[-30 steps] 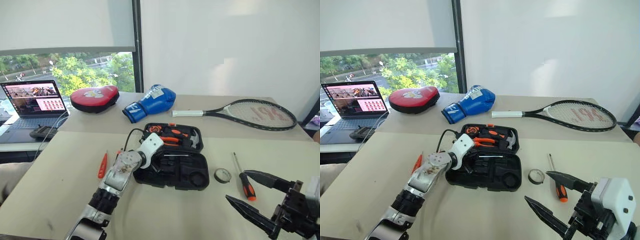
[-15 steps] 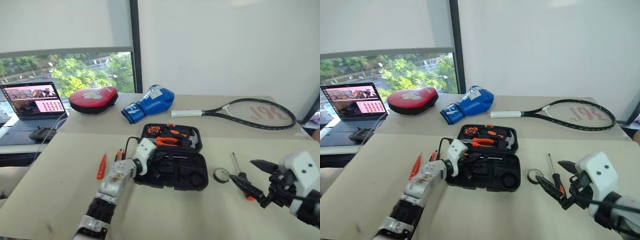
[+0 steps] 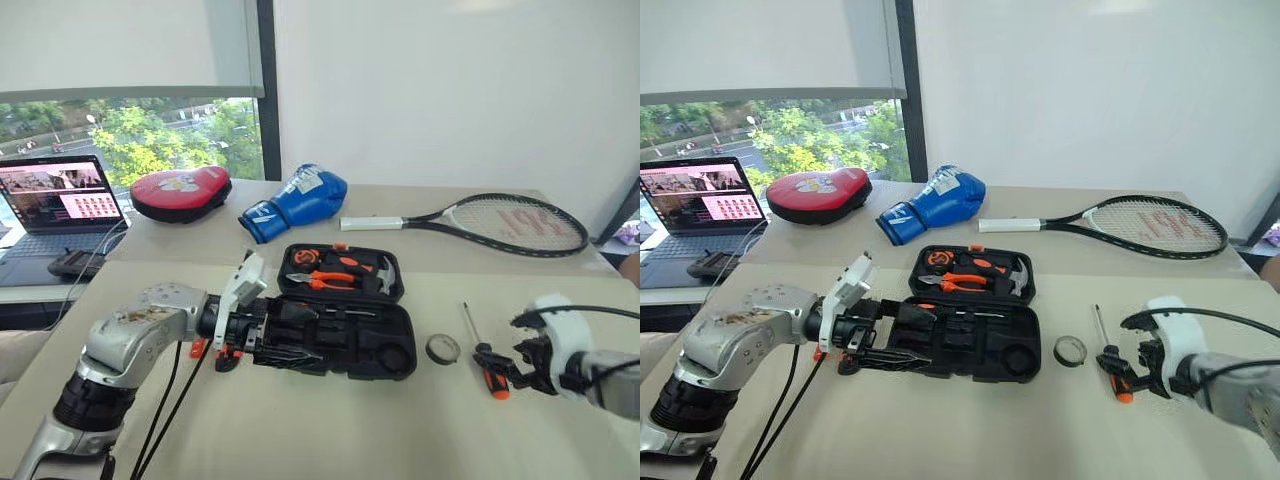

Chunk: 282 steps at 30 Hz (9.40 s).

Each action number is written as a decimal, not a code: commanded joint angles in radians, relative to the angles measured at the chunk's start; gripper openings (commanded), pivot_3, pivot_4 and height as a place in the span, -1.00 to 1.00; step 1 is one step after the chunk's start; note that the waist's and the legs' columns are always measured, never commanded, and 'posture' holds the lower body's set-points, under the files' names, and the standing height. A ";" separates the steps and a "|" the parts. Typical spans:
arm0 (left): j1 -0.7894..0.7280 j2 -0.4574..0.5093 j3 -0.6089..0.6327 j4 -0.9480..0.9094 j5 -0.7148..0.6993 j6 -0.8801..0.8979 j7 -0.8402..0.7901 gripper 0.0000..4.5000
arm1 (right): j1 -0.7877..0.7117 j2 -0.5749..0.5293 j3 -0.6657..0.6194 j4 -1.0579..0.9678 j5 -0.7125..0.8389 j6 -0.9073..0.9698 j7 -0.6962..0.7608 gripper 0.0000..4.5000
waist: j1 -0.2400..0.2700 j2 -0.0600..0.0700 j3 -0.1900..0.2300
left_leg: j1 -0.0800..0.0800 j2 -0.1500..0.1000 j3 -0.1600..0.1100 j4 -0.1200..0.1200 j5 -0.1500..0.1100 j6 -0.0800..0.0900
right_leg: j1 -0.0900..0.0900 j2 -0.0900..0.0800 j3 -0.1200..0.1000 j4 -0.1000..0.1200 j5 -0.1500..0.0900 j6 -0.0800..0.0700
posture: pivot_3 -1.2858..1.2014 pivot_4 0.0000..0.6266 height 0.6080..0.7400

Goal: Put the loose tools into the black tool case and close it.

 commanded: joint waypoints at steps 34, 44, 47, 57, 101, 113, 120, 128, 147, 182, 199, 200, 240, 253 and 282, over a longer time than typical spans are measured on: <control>0.465 0.170 0.507 -0.058 -0.191 -0.116 0.005 1.00 | -0.924 0.310 0.886 0.492 -0.933 -0.598 1.106 -0.57 | -0.018 0.003 0.018 | -0.013 0.003 -0.001 -0.013 0.012 -0.022 | -0.020 0.007 -0.004 0.002 0.005 0.000 | 0.03 -0.52 1.00; 0.504 0.144 0.499 -0.099 -0.185 -0.132 0.074 1.00 | -0.905 0.361 0.850 0.403 -0.936 -0.465 1.197 -0.57 | -0.023 0.004 0.019 | -0.010 0.003 -0.002 -0.013 0.013 -0.024 | -0.019 0.006 -0.004 0.003 0.005 0.000 | 0.03 -0.52 1.00; 0.508 0.142 0.493 -0.105 -0.188 -0.139 0.081 1.00 | -0.900 0.386 0.854 0.420 -0.958 -0.449 1.181 -0.57 | -0.026 0.004 0.019 | -0.009 0.003 -0.002 -0.013 0.014 -0.025 | -0.020 0.007 -0.004 0.004 0.005 -0.001 | 0.03 -0.52 1.00; 0.527 0.139 0.495 -0.125 -0.189 -0.150 0.104 1.00 | -0.858 0.436 0.855 0.473 -0.991 -0.479 1.155 0.14 | -0.037 0.003 0.018 | -0.006 0.003 -0.002 -0.013 0.014 -0.026 | -0.018 0.007 -0.003 0.006 0.005 -0.001 | 0.03 -0.52 1.00; 0.487 0.006 0.569 -0.119 -0.013 0.098 0.832 1.00 | -0.274 0.602 0.301 -0.217 -0.424 -0.635 0.778 -0.69 | -0.023 -0.006 0.006 | 0.014 0.006 -0.005 -0.031 0.017 -0.037 | -0.008 0.007 0.000 0.007 0.003 -0.009 | 0.03 -0.52 1.00; 0.489 -0.082 0.526 -0.192 0.053 0.386 1.099 1.00 | -0.202 0.319 0.089 -0.363 -0.203 -0.509 0.795 0.98 | -0.011 -0.007 0.005 | 0.009 0.008 -0.007 -0.031 0.012 -0.031 | -0.011 0.005 -0.001 0.005 0.003 -0.011 | 0.03 -0.52 1.00; 0.500 -0.169 0.462 -0.167 0.089 0.415 1.118 0.89 | -0.145 0.255 0.024 -0.404 -0.126 -0.490 0.766 0.99 | -0.010 -0.006 0.005 | 0.010 0.008 -0.007 -0.031 0.012 -0.030 | -0.010 0.003 0.000 0.004 0.003 -0.012 | 0.03 -0.52 1.00; 0.477 -0.239 0.468 -0.166 0.115 0.419 1.112 -0.22 | -0.107 0.223 0.021 -0.425 -0.121 -0.504 0.739 1.00 | 0.005 -0.005 0.004 | 0.010 0.006 -0.008 -0.031 0.014 -0.028 | -0.008 0.000 -0.001 0.004 0.003 -0.012 | 0.03 -0.52 1.00; 0.215 0.216 0.132 0.096 0.183 -0.302 -0.009 -0.79 | 0.049 0.205 -0.104 -0.501 -0.070 -0.518 0.713 1.00 | 0.022 -0.002 0.005 | 0.004 0.002 -0.005 -0.028 0.014 -0.025 | -0.011 0.005 -0.006 0.003 -0.001 -0.017 | 0.03 -0.52 1.00; -0.349 -0.073 -0.266 0.998 0.677 -1.008 -0.396 -0.79 | 0.469 0.182 -0.409 -0.688 -0.005 -0.543 0.601 1.00 | 0.013 -0.007 0.008 | -0.002 0.003 -0.002 -0.007 0.006 -0.010 | -0.009 0.008 -0.002 0.004 0.006 0.001 | 0.03 -0.52 1.00; -0.347 -0.066 -0.228 0.969 0.653 -0.949 -0.384 -0.09 | 0.469 0.175 -0.406 -0.693 0.000 -0.544 0.604 1.00 | 0.013 -0.007 0.008 | -0.002 0.003 -0.002 -0.006 0.006 -0.010 | -0.009 0.008 -0.002 0.004 0.006 0.001 | 0.03 -0.52 1.00; -0.345 -0.062 -0.212 0.956 0.634 -0.944 -0.392 -0.09 | 0.469 0.175 -0.406 -0.693 0.001 -0.544 0.604 1.00 | 0.013 -0.007 0.008 | -0.002 0.003 -0.002 -0.006 0.006 -0.010 | -0.009 0.008 -0.002 0.004 0.006 0.001 | 0.03 -0.52 1.00; 0.178 -0.268 -0.129 0.383 0.497 -0.304 0.272 -0.97 | 0.455 0.167 -0.385 -0.697 -0.009 -0.541 0.572 1.00 | 0.023 0.003 -0.004 | 0.010 0.003 -0.006 -0.006 0.006 -0.009 | 0.006 -0.003 -0.003 0.002 0.003 -0.002 | 0.03 -0.52 1.00; 0.088 -0.307 0.295 0.218 -0.013 0.134 0.332 -0.97 | 0.438 0.168 -0.362 -0.687 -0.008 -0.549 0.564 1.00 | 0.013 -0.001 -0.002 | 0.005 0.003 -0.007 -0.011 0.009 -0.010 | -0.001 0.001 -0.002 0.002 0.005 0.002 | 0.03 -0.52 1.00; 0.177 -0.200 0.198 -0.038 0.119 0.075 0.737 0.16 | 0.274 0.170 -0.214 -0.573 -0.055 -0.578 0.615 1.00 | 0.017 -0.008 0.003 | 0.006 0.002 -0.011 -0.014 0.009 -0.016 | 0.001 -0.002 -0.002 0.002 0.002 -0.004 | 0.03 -0.52 1.00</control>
